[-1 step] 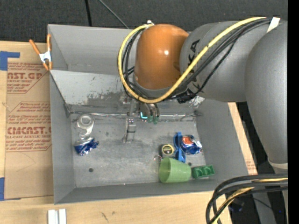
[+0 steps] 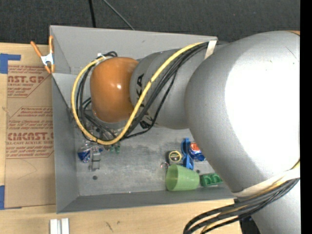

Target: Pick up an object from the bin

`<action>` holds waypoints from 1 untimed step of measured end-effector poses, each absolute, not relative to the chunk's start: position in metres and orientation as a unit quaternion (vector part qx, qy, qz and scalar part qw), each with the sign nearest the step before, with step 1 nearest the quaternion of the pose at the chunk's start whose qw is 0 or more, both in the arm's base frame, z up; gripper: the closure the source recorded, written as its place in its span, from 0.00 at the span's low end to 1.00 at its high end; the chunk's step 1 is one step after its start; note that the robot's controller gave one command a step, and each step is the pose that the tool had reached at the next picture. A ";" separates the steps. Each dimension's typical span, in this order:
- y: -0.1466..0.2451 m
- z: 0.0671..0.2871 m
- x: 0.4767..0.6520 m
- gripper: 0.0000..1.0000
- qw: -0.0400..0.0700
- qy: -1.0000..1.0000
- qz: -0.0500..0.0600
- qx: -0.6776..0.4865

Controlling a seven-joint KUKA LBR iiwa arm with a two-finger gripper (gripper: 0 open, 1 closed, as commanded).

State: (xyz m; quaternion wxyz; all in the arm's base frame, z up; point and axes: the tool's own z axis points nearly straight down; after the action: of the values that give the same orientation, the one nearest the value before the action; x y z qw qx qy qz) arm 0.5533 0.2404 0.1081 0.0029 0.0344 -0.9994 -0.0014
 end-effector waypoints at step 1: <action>0.220 0.069 0.574 0.00 -0.002 -1.000 -0.002 0.019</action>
Offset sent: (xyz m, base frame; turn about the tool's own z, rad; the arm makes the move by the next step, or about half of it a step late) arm 0.0201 -0.0213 -0.0373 0.0314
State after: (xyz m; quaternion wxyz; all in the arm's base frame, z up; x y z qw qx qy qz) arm 0.5741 0.2201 0.0691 -0.0017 0.0185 -0.9998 -0.0017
